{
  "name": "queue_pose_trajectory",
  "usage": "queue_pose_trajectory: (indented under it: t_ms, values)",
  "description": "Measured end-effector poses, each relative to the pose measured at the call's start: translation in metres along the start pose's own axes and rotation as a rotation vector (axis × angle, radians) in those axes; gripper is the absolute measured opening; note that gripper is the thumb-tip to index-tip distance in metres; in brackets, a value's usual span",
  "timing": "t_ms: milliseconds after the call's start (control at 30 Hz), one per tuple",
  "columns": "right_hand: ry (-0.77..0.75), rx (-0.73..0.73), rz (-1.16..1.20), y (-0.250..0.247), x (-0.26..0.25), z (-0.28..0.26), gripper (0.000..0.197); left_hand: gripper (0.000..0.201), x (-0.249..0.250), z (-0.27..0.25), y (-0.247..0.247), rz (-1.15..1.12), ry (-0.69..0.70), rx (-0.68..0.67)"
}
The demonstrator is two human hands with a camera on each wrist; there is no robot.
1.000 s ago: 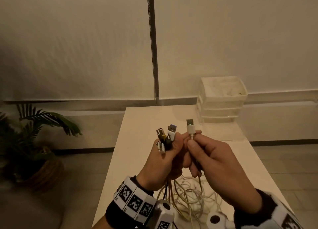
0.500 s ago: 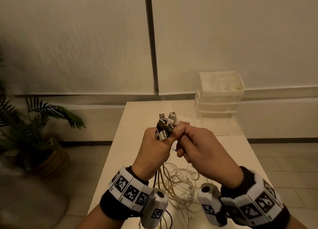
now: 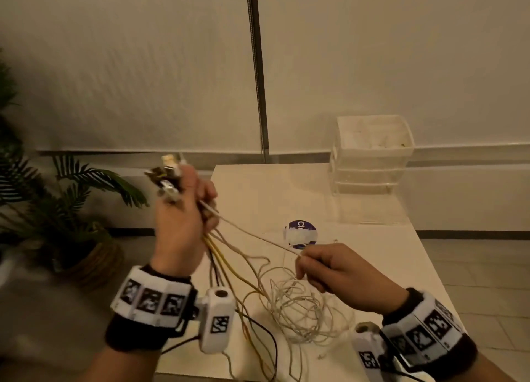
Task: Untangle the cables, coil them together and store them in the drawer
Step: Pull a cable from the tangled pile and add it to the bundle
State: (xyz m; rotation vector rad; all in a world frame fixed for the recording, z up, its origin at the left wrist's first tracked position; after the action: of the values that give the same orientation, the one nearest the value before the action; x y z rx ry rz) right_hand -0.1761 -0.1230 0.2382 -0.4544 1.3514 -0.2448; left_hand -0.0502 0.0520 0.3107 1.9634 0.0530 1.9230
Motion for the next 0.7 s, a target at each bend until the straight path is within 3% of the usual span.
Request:
queue_pose_trajectory:
  t_ms: [100,267,333,367,433,567,700]
  values:
    - [0.048,0.001,-0.033,-0.007,0.030,-0.012,0.027,0.043,0.023,-0.001,-0.017,-0.066,0.068,-0.047]
    - [0.012,0.065,-0.064,-0.021,0.032,0.000,0.028,0.043,0.019,-0.028,0.014,-0.073,-0.036,-0.402]
    - [-0.018,0.108,-0.072,-0.030,0.021,0.008,0.027,0.037,0.003,-0.043,0.034,0.092,-0.069,-0.533]
    - [-0.039,0.115,-0.065,-0.034,0.012,0.011,0.026,0.032,-0.003,-0.050,0.044,0.272,-0.008,-0.555]
    - [-0.094,0.085,-0.058,-0.038,-0.012,0.018,0.028,0.018,-0.016,-0.060,0.064,0.594,0.169,-0.525]
    - [-0.222,0.042,-0.103,-0.042,-0.054,0.032,0.029,0.014,-0.034,-0.052,0.080,0.697,0.208,-0.401]
    - [-0.235,0.102,-0.135,-0.055,-0.057,0.032,0.022,0.020,-0.033,-0.042,0.083,0.874,0.286,-0.332]
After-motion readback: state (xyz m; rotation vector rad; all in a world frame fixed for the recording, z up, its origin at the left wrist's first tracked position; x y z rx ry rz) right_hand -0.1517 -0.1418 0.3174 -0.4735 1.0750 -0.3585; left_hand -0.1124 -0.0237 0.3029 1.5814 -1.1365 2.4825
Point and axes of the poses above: each hand's wrist, its own z-axis towards the middle knuckle, its own y-axis out of the palm, x = y × z, the point moved 9 cm from there along z, towards the middle knuckle, and after that the axes turned 9 degrees about -y, right-handed, at the moved point
